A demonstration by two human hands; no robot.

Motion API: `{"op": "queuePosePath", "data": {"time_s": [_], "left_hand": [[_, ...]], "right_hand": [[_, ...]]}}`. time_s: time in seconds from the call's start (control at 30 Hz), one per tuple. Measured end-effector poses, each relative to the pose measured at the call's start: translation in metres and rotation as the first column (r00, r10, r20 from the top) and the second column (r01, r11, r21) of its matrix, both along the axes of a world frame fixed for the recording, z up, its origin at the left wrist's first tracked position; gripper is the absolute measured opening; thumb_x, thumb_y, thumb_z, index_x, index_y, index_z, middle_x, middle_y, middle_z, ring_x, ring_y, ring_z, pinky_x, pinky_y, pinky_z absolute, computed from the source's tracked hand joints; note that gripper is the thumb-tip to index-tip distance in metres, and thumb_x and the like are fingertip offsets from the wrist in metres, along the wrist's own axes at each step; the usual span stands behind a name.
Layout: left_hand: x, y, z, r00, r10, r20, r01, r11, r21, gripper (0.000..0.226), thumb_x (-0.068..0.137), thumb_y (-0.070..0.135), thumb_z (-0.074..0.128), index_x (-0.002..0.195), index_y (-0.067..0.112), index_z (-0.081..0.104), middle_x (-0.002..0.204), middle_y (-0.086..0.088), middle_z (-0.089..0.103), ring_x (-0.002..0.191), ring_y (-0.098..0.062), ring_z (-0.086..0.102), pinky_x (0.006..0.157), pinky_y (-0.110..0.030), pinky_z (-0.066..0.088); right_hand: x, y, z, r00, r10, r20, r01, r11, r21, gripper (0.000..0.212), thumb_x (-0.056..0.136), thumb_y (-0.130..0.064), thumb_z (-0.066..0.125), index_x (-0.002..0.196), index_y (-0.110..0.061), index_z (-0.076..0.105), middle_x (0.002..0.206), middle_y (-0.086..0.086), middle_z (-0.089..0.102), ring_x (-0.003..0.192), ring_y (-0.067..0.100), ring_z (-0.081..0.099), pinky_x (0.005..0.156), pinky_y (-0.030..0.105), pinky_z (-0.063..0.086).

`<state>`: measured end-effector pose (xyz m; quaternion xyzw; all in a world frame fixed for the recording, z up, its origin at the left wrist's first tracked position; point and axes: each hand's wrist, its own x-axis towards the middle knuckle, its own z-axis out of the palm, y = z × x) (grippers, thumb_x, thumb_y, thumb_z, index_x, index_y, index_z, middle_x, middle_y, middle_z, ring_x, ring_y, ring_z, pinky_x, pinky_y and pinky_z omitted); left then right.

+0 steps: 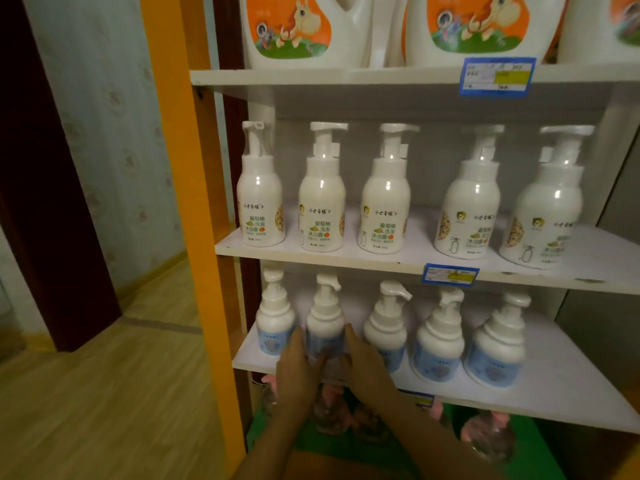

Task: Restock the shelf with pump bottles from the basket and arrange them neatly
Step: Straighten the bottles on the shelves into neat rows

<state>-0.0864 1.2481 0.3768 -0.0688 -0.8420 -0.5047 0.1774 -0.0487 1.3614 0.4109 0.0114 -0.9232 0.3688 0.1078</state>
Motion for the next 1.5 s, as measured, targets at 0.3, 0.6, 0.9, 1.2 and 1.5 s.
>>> {"op": "queuePosePath", "data": {"time_s": [0.3,0.6,0.9,1.2,1.5], "left_hand": [[0.035,0.042,-0.001,0.981,-0.191,0.035,0.193,0.977,-0.089,0.039,0.087,0.018,0.057,0.124,0.009,0.050,0.118,-0.006,0.061,0.107,-0.021,0.058,0.089,-0.025,0.046],[0.016,0.069,0.001,0.963,-0.268,-0.035,0.266,0.962,-0.055,0.034,0.085,0.021,0.060,0.117,0.011,0.054,0.095,-0.007,0.071,0.082,-0.014,0.067,0.076,-0.027,0.057],[0.015,0.075,-0.005,0.990,-0.137,-0.030,0.133,0.985,-0.109,0.043,0.084,0.028,0.060,0.122,0.010,0.050,0.091,-0.009,0.071,0.076,-0.017,0.063,0.064,-0.023,0.047],[0.066,0.115,0.007,0.958,-0.284,-0.026,0.283,0.958,-0.047,0.045,0.088,0.018,0.056,0.131,0.011,0.046,0.122,-0.008,0.061,0.109,-0.016,0.057,0.089,-0.023,0.042],[0.036,0.147,0.003,0.934,-0.356,0.007,0.355,0.930,-0.093,0.046,0.085,0.025,0.060,0.128,0.013,0.046,0.087,-0.012,0.070,0.066,-0.009,0.061,0.055,-0.005,0.042]], "right_hand": [[0.044,0.049,-0.021,0.900,-0.336,-0.278,0.297,0.939,-0.174,0.013,0.087,-0.011,0.057,0.098,-0.017,0.053,0.090,0.000,0.061,0.081,0.015,0.059,0.073,0.032,0.053],[0.021,0.061,-0.026,0.923,-0.342,-0.176,0.313,0.934,-0.174,0.042,0.087,-0.024,0.058,0.125,-0.009,0.047,0.116,0.011,0.063,0.104,0.023,0.060,0.091,0.040,0.052],[0.034,0.061,-0.016,0.946,-0.294,-0.135,0.261,0.940,-0.219,0.047,0.089,-0.009,0.052,0.134,-0.011,0.041,0.126,0.000,0.055,0.115,0.017,0.053,0.100,0.030,0.043],[0.074,0.117,-0.024,0.848,-0.494,-0.192,0.445,0.860,-0.251,0.022,0.085,-0.012,0.060,0.104,-0.011,0.050,0.095,-0.004,0.053,0.088,0.013,0.052,0.078,0.025,0.046],[0.051,0.136,-0.027,0.897,-0.423,-0.127,0.388,0.893,-0.229,0.025,0.086,-0.019,0.059,0.109,-0.015,0.052,0.103,0.004,0.064,0.092,0.019,0.059,0.077,0.030,0.048]]}}
